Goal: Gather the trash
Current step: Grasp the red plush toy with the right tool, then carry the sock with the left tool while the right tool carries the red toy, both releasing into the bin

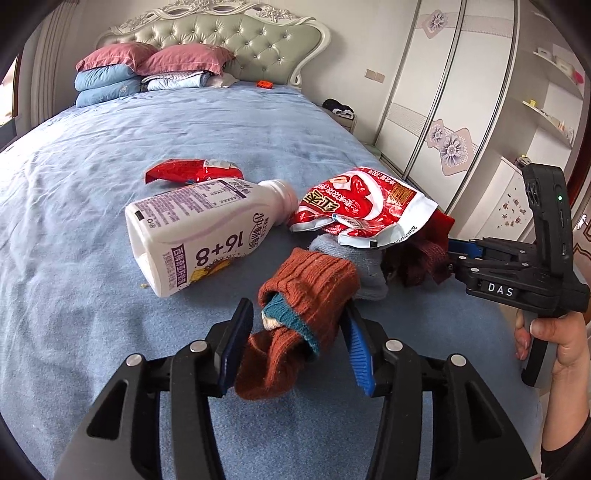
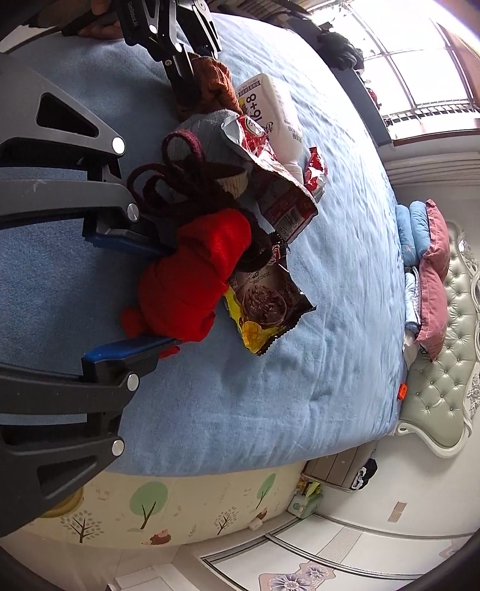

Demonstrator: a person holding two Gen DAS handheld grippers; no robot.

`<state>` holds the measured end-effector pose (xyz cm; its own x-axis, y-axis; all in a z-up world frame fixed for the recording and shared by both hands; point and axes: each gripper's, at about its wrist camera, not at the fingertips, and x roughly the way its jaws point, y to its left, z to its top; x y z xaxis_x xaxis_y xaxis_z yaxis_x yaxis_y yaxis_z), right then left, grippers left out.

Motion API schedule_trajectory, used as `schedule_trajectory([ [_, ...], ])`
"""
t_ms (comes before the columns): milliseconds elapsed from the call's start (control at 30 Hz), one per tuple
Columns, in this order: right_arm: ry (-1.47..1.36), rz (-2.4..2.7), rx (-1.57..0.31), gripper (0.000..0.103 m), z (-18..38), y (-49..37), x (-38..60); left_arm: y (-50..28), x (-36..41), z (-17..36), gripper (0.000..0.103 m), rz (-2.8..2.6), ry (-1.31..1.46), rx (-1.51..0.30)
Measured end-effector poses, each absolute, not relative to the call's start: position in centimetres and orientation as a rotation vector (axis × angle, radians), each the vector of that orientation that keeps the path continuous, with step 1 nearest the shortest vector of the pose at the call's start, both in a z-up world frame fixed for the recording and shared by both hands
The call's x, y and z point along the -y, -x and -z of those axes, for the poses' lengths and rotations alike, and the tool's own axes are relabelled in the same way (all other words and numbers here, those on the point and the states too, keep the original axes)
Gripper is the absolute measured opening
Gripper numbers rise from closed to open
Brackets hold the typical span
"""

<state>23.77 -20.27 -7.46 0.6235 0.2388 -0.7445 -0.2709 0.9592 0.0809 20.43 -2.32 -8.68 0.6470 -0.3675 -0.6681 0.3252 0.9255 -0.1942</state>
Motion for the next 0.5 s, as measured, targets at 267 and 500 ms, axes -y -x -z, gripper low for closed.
schedule_trajectory([
  [267, -0.124, -0.345, -0.788, 0.038, 6.3, -20.3, 22.9, -19.6, 2.2, 7.8, 0.031, 0.389, 0.040, -0.719],
  [500, -0.208, -0.397, -0.712, 0.038, 4.9, -15.8, 24.5, -18.2, 2.5, 5.7, 0.029, 0.412, 0.084, -0.655],
])
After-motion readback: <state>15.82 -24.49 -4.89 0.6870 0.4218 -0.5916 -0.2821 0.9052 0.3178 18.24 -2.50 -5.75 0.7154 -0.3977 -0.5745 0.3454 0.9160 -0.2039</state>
